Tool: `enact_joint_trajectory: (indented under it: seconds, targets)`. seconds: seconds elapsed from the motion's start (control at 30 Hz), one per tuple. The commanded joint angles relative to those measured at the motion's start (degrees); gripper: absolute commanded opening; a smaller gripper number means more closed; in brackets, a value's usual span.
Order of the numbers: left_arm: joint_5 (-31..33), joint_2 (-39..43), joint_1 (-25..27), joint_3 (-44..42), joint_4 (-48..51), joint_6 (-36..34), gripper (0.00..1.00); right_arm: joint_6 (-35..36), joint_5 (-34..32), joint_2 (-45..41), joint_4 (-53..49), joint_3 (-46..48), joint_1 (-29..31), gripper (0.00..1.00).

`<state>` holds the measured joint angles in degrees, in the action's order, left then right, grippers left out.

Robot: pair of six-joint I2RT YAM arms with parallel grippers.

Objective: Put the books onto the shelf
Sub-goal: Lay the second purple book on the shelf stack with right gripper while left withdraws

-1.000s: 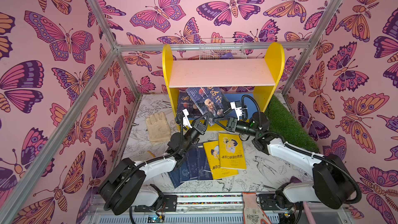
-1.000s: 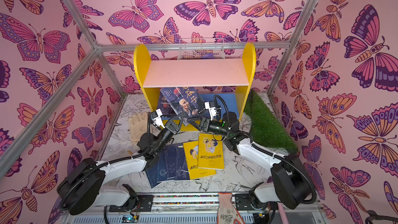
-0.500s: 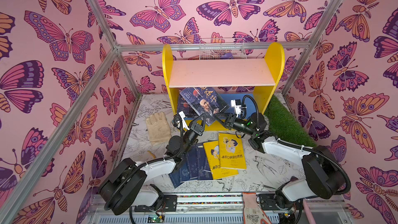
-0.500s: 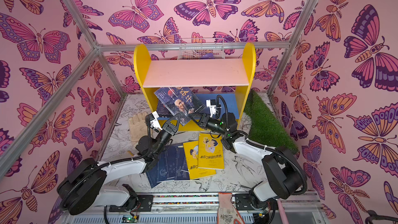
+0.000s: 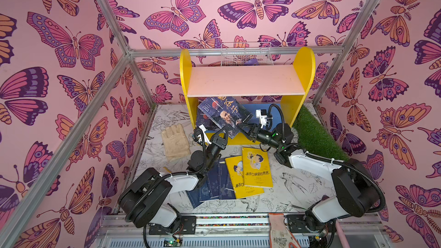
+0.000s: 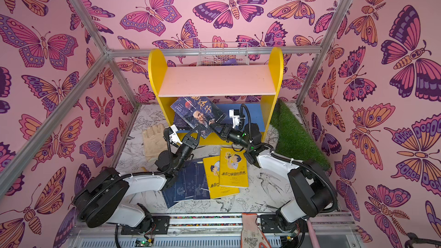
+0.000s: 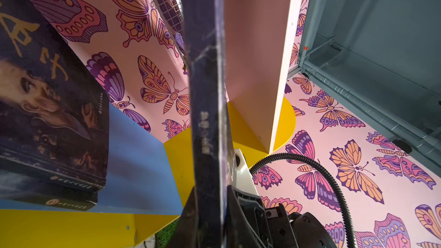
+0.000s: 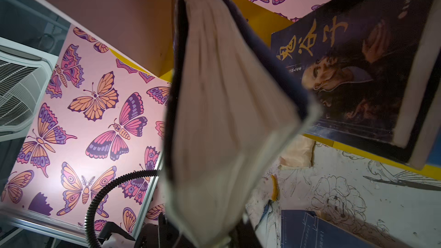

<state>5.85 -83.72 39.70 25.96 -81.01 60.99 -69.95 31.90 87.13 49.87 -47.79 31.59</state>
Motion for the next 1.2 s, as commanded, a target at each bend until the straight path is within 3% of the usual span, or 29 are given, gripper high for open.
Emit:
enact_joint_trajectory:
  seconds: [0.0,0.03,0.2,0.4,0.53,0.63,0.83,1.17]
  targets:
    - [-1.3,0.4,1.2,-3.8,0.2,-0.6,0.88,5.6,-4.4,-2.1,-3.8,-5.8,-1.8,0.0]
    - [-0.5,1.1,1.0,-4.6,0.9,-0.7,0.99,8.4,-4.4,-2.7,-8.4,-6.8,-2.2,0.0]
    - [5.4,8.9,0.6,-9.3,10.7,-2.7,0.99,17.1,-1.3,-2.1,-23.8,-12.4,-4.2,0.0]
    - [14.3,28.2,0.6,-7.8,44.4,-7.4,1.0,24.2,9.5,3.4,-34.7,-22.6,-4.9,0.0]
    - [23.7,38.5,0.5,-3.4,70.5,-6.1,0.97,23.3,13.2,8.1,-36.4,-26.9,-5.1,0.0]
    - [30.0,43.3,0.2,-2.8,83.4,-1.7,0.97,20.6,16.6,11.7,-34.6,-29.4,-5.1,0.0]
    - [31.2,48.7,-1.1,-4.6,88.9,1.6,0.96,19.5,20.2,18.3,-35.2,-35.9,-5.2,0.0]
    - [29.6,44.9,-1.3,-2.5,90.7,2.2,0.95,24.4,25.9,26.9,-47.7,-46.6,-6.8,0.0]
